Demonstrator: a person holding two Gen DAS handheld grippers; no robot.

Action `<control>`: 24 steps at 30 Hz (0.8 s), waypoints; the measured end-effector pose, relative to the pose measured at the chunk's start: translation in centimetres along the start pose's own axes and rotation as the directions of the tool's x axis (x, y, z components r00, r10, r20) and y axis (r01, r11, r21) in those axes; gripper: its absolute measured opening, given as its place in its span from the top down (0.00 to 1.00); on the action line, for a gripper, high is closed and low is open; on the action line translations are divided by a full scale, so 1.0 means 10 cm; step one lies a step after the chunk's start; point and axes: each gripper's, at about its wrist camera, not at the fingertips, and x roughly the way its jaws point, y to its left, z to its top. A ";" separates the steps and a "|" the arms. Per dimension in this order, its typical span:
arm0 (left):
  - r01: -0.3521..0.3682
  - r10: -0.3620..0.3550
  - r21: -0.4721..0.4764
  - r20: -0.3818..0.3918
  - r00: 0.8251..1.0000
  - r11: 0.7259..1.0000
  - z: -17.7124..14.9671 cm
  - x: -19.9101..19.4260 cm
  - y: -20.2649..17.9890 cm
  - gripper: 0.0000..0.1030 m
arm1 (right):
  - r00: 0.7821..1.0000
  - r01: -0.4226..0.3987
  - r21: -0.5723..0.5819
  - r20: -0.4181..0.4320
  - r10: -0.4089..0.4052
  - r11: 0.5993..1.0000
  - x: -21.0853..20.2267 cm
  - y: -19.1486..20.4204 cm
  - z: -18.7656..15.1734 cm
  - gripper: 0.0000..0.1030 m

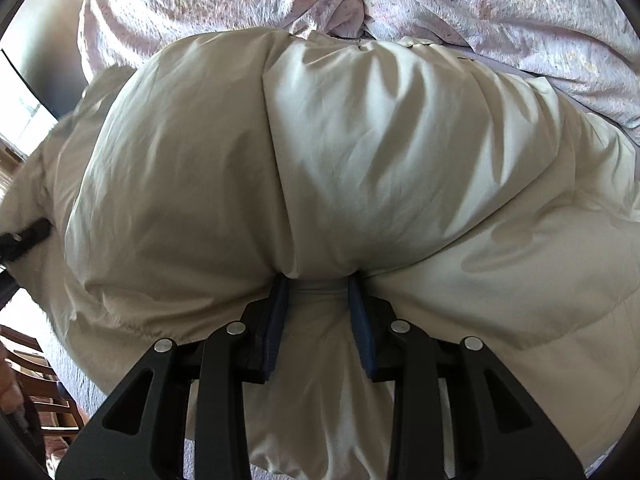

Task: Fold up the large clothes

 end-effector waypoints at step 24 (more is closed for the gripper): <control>0.290 -0.284 0.422 -0.079 0.956 0.859 -1.26 -0.18 -2.62 0.77 | 0.982 -0.098 0.069 0.171 0.085 0.993 -0.90 -1.40 -0.30 0.65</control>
